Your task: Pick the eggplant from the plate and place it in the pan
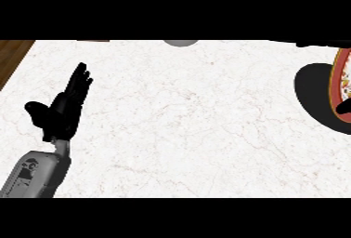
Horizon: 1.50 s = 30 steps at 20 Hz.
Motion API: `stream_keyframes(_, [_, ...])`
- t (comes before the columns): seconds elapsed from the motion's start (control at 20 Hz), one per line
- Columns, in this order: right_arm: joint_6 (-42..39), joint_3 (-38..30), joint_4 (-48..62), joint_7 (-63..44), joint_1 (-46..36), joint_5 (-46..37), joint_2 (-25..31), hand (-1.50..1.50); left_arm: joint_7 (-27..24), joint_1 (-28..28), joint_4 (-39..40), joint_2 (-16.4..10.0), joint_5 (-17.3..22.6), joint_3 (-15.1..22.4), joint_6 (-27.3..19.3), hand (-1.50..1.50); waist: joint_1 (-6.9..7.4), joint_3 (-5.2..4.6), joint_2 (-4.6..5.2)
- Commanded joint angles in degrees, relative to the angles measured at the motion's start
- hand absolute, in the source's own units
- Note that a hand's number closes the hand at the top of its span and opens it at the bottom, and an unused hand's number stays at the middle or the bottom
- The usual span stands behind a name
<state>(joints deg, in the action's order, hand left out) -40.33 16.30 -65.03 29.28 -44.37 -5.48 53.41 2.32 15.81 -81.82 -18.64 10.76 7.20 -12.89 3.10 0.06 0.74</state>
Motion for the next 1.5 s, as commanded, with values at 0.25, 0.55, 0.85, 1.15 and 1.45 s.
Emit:
stream_keyframes(0.25, [-4.47,6.23,3.87,5.6,-9.05,-4.14,-7.25,-1.5,1.49,0.01,-0.6,-1.17,0.12,-1.98,1.17,0.0,-1.34,-0.06,-0.36])
stream_keyframes(0.55, [-9.96,9.94,1.98,5.44,-8.68,0.16,-8.15,-1.5,0.82,-1.07,-0.89,-1.22,-0.62,-2.63,0.59,0.0,-2.07,-0.06,-0.56])
stream_keyframes(0.85, [-8.94,12.48,-2.76,1.09,-7.38,-1.64,-7.23,-1.5,2.07,-0.09,0.16,-1.3,-0.11,-4.18,1.7,0.0,-2.73,-0.07,-0.69])
stream_keyframes(1.15, [-5.32,13.39,-1.02,-2.94,-5.54,-5.34,-11.24,-1.5,0.29,-4.41,-2.89,1.31,-2.42,-2.58,0.67,0.0,-2.26,-0.06,-0.6])
stream_keyframes(1.45, [-4.29,12.44,-1.59,-2.43,-3.01,-11.67,-10.23,-1.5,0.82,0.15,1.78,2.13,-2.3,-4.77,2.33,0.0,-2.73,-0.06,-0.56])
